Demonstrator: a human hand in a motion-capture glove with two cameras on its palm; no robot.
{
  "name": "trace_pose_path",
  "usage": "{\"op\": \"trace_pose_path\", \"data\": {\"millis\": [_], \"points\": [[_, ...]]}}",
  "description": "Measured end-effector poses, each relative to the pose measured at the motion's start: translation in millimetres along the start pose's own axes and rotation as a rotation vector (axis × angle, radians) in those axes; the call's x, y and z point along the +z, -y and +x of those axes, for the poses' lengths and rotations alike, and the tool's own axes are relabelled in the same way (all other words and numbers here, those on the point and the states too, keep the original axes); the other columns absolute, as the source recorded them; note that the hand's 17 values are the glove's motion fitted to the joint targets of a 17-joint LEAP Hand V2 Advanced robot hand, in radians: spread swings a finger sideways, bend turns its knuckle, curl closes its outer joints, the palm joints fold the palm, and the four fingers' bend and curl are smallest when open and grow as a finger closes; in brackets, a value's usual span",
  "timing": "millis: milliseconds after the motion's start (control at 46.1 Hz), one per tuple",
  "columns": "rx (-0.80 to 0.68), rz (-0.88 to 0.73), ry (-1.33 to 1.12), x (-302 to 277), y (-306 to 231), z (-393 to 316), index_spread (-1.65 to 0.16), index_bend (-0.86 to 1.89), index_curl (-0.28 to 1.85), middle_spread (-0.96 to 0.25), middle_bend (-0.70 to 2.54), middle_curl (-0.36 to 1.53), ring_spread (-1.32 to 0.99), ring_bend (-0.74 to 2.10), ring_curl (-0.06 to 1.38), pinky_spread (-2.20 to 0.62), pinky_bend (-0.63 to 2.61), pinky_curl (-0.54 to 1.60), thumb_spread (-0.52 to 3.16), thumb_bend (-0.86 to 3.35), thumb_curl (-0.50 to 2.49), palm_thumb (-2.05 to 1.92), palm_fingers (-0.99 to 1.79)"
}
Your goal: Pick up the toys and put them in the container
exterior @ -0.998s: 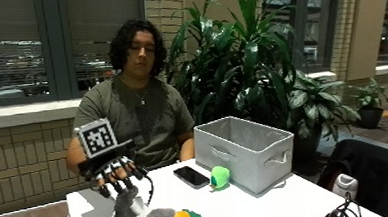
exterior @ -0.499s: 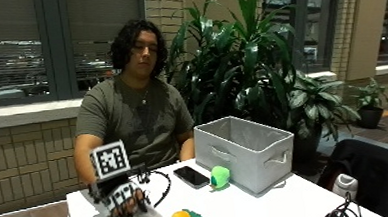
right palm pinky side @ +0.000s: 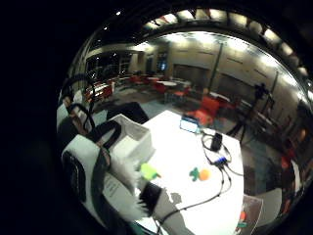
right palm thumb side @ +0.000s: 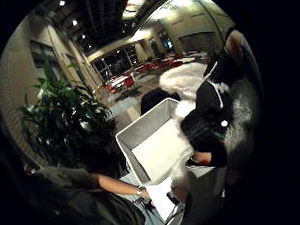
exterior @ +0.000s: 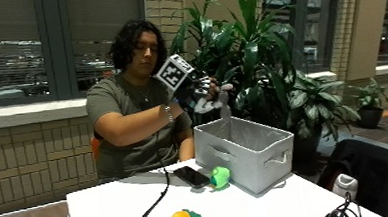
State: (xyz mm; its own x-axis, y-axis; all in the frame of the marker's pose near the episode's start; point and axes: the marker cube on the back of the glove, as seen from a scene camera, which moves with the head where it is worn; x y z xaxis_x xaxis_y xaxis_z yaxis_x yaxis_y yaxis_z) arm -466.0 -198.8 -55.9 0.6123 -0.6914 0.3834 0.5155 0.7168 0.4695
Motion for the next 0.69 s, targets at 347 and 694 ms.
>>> {"op": "trace_pose_path", "data": {"millis": [347,694], "points": [[0.010,-0.438,-0.063,83,-27,52,-0.39,0.46,0.24,-0.24,0.61,0.49,-0.29,0.91,0.35,-0.18,0.86,0.41,1.19,-0.11,0.28,-0.12,0.15],[0.537,-0.641,-0.573,48,-150,304,-0.39,0.13,0.16,-0.38,0.82,0.59,-0.42,1.39,0.48,-0.39,0.94,0.41,1.19,0.02,0.29,0.11,0.75]]}}
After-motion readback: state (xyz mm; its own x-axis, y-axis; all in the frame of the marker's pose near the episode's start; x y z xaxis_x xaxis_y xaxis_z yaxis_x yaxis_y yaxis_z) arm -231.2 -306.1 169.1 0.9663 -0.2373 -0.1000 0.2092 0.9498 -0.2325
